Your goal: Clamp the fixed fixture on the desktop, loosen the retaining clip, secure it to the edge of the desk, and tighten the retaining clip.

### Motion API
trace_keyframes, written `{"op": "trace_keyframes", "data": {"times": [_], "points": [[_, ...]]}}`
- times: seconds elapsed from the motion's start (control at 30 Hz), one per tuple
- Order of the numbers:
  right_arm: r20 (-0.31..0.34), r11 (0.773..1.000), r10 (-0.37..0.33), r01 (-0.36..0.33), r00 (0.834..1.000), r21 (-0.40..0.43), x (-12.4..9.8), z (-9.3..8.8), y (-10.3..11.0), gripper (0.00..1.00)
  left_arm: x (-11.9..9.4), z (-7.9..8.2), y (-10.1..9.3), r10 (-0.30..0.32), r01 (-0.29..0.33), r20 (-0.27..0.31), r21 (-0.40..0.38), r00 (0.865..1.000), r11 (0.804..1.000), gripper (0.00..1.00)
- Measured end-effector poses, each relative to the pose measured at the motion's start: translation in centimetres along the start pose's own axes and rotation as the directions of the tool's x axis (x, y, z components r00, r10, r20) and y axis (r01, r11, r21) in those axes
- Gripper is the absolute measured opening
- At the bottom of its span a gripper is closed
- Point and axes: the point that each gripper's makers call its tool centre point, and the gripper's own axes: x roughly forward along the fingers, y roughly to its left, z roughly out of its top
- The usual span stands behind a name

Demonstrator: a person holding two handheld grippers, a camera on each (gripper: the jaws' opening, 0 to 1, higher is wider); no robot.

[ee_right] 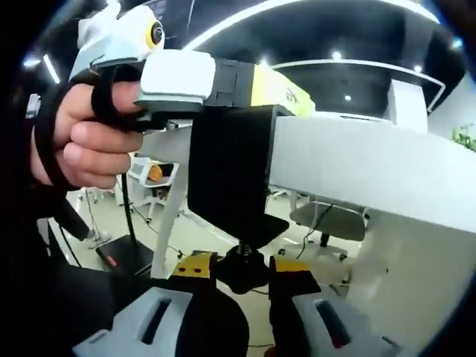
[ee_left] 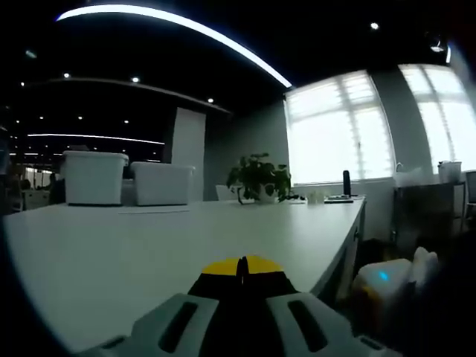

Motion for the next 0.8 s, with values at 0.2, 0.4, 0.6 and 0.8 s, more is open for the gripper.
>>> {"op": "trace_keyframes", "data": {"times": [0.2, 0.4, 0.6, 0.8], "points": [[0.009, 0.996, 0.087, -0.087, 0.996, -0.009, 0.2, -0.1, 0.1, 0.25, -0.1, -0.1, -0.2, 0.004, -0.004, 0.008, 0.005, 1.0, 1.0, 0.01], [0.017, 0.993, 0.119, -0.119, 0.993, 0.006, 0.3, -0.1, 0.3, 0.25, 0.0, -0.1, -0.4, 0.001, 0.0, -0.008, 0.016, 1.0, 1.0, 0.01], [0.026, 0.993, 0.122, -0.122, 0.992, 0.008, 0.5, -0.1, 0.3, 0.25, 0.6, 0.0, -1.4, -0.009, 0.009, -0.006, 0.109, 1.0, 0.994, 0.01], [0.022, 0.99, 0.138, -0.138, 0.99, -0.005, 0.6, -0.2, 0.0, 0.25, 1.4, -0.1, -1.3, -0.028, 0.028, 0.0, 0.041, 1.0, 0.999, 0.01]]}}
